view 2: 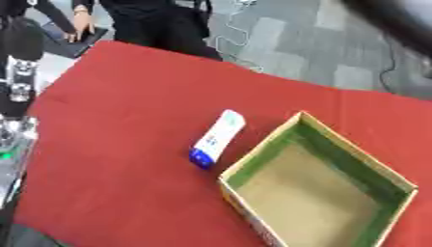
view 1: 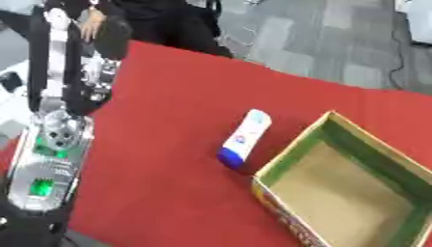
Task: Pick up objects on the table and place them in the box.
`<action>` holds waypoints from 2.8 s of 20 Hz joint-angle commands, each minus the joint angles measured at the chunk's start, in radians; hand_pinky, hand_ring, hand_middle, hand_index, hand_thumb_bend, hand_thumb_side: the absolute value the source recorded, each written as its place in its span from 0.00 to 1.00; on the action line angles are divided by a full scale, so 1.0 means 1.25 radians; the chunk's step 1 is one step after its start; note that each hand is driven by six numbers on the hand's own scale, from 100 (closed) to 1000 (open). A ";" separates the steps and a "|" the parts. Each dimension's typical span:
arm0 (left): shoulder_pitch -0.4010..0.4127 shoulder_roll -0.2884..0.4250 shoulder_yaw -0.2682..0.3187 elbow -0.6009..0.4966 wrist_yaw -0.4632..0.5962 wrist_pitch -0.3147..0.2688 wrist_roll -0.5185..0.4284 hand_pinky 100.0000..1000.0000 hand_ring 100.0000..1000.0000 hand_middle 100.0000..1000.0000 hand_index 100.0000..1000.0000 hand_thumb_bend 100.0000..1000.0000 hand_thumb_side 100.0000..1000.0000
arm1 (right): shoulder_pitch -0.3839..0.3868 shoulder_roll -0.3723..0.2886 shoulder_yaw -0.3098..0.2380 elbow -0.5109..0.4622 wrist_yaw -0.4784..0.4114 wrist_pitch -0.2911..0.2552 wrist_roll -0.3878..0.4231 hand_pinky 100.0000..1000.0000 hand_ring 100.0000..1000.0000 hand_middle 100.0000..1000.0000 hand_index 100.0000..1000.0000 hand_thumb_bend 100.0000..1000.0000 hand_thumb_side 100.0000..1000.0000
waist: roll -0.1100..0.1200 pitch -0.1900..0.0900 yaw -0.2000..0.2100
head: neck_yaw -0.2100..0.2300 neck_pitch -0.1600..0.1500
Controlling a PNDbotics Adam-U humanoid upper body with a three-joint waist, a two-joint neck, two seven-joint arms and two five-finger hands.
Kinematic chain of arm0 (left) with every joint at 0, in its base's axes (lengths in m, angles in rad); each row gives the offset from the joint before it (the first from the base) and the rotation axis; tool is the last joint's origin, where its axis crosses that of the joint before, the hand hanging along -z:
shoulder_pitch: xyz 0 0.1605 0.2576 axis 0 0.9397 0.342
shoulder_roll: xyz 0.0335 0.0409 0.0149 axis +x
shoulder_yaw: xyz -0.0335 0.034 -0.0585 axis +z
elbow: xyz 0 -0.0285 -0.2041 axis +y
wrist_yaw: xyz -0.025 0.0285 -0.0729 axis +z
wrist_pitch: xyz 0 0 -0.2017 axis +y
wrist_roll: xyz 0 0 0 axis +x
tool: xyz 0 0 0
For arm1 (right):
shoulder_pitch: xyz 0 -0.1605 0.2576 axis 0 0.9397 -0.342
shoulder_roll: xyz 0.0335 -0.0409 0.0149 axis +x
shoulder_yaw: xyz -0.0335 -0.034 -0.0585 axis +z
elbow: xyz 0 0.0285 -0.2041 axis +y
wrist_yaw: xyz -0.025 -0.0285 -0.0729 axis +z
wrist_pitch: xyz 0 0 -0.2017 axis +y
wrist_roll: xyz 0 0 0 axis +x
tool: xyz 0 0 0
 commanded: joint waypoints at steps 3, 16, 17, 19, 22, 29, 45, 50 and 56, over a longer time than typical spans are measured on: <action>-0.007 0.017 0.004 -0.011 -0.004 0.000 -0.004 0.71 0.32 0.61 0.79 0.31 1.00 | -0.006 -0.025 -0.006 -0.015 -0.005 0.000 0.000 0.05 0.23 0.31 0.33 0.06 0.98 | 0.001 -0.009 -0.001 | -0.012 -0.010; -0.004 0.020 0.013 -0.011 -0.047 0.038 -0.033 0.69 0.32 0.63 0.80 0.32 1.00 | -0.011 -0.027 -0.007 -0.015 -0.012 0.005 0.001 0.05 0.23 0.31 0.35 0.06 0.98 | 0.001 -0.009 -0.014 | -0.008 0.000; -0.005 0.020 0.018 -0.011 -0.069 0.055 -0.047 0.71 0.33 0.65 0.80 0.34 1.00 | -0.012 -0.028 -0.008 -0.015 -0.016 0.007 0.002 0.05 0.23 0.31 0.35 0.06 0.98 | 0.002 -0.009 -0.017 | -0.008 0.001; -0.008 0.019 0.024 -0.011 -0.126 0.092 -0.085 0.75 0.36 0.67 0.80 0.34 1.00 | -0.014 -0.030 -0.010 -0.015 -0.022 0.011 0.004 0.05 0.23 0.31 0.35 0.06 0.98 | 0.003 -0.009 -0.020 | -0.006 0.001; -0.018 0.039 0.026 -0.011 -0.265 0.142 -0.215 0.79 0.38 0.69 0.80 0.34 1.00 | -0.018 -0.037 -0.010 -0.015 -0.033 0.014 0.009 0.05 0.23 0.31 0.35 0.06 0.98 | 0.007 -0.012 -0.026 | 0.002 0.001; -0.049 0.104 0.013 0.012 -0.478 0.135 -0.499 0.69 0.45 0.73 0.77 0.33 1.00 | -0.021 -0.050 -0.009 -0.015 -0.053 0.015 0.023 0.05 0.23 0.31 0.35 0.06 0.98 | 0.016 -0.016 -0.033 | 0.006 0.001; -0.230 0.175 -0.067 0.271 -0.673 -0.043 -0.769 0.22 0.69 0.69 0.64 0.62 1.00 | -0.020 -0.065 0.000 -0.015 -0.074 0.016 0.052 0.05 0.23 0.31 0.35 0.06 0.98 | 0.028 -0.026 -0.049 | 0.021 0.001; -0.272 0.166 -0.096 0.288 -0.672 -0.101 -0.796 0.25 0.72 0.71 0.65 0.69 1.00 | -0.021 -0.067 0.002 -0.015 -0.078 0.016 0.058 0.05 0.23 0.31 0.35 0.06 0.98 | 0.030 -0.027 -0.052 | 0.030 0.001; -0.292 0.149 -0.125 0.311 -0.629 -0.166 -0.850 0.27 0.75 0.71 0.65 0.66 1.00 | -0.023 -0.069 0.003 -0.015 -0.082 0.016 0.063 0.05 0.23 0.31 0.35 0.06 0.99 | 0.030 -0.027 -0.055 | 0.041 0.001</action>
